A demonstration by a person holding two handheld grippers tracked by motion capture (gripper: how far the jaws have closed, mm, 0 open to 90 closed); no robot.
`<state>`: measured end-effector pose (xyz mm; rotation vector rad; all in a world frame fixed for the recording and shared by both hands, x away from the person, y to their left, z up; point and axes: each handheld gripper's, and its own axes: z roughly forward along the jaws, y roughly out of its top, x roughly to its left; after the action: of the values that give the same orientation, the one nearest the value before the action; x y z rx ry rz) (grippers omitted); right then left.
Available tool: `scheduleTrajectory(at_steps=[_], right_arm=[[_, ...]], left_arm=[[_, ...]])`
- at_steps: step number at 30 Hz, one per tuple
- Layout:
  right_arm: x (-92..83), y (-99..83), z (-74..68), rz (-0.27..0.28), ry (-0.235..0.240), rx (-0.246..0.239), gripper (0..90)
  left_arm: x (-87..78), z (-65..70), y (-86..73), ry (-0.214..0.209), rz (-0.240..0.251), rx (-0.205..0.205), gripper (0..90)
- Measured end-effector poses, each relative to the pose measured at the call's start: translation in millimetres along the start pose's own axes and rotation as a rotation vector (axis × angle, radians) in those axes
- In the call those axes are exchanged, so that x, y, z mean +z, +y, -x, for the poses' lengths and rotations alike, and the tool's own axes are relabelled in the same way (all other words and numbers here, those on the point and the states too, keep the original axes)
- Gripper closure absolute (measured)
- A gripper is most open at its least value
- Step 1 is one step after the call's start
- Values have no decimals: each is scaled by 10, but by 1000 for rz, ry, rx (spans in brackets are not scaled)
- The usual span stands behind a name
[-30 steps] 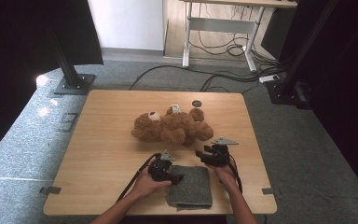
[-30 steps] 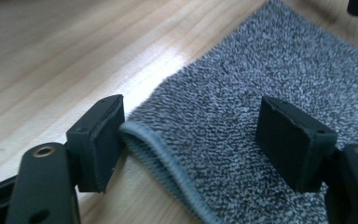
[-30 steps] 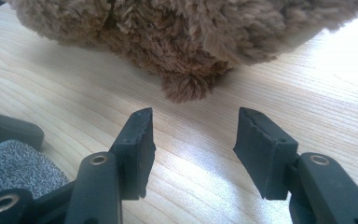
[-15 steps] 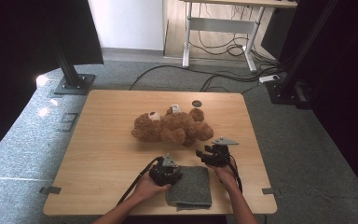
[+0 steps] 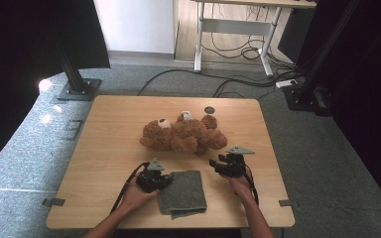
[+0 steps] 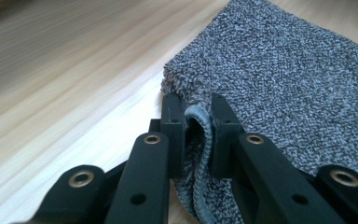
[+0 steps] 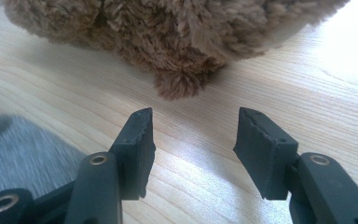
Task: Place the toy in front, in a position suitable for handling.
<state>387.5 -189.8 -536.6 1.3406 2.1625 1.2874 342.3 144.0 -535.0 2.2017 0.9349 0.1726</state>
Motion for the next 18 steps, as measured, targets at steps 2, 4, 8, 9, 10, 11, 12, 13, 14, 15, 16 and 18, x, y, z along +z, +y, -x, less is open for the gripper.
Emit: scheduleTrajectory(at_steps=[2, 4, 8, 9, 10, 11, 12, 13, 14, 15, 16, 18], right_arm=[[2, -1, -5, -1, 1, -1, 464], [5, -1, -10, -1, 1, -1, 464], [11, -4, -11, -4, 1, -1, 464], [15, -5, -12, -5, 1, -1, 464], [15, -5, -12, -5, 1, -1, 464], [17, -7, -11, -9, 1, -2, 464], [18, -7, -13, -10, 1, -1, 464], [19, -8, -14, -10, 1, -2, 464], [19, -8, -14, -10, 1, -2, 464], [20, -8, -14, -10, 1, -3, 464], [22, -9, -13, -10, 1, -3, 464], [22, -9, -12, -10, 2, -3, 463]], left_arm=[[-76, -87, -45, 10, 1, -13, 790], [-158, -181, -92, 25, 6, -27, 788], [-236, -270, -115, 7, 17, -54, 731], [-242, -274, -104, -2, 22, -59, 668], [-249, -270, -89, -5, 35, -65, 668], [-263, -256, -47, -28, 66, -73, 568], [-263, -256, -47, -28, 66, -73, 513], [-258, -231, 3, -48, 72, -70, 447], [-258, -231, 3, -48, 72, -70, 383], [-240, -204, 39, -50, 63, -57, 383], [-194, -159, 79, -41, 57, -48, 311], [-164, -143, 94, -42, 48, -45, 286]])
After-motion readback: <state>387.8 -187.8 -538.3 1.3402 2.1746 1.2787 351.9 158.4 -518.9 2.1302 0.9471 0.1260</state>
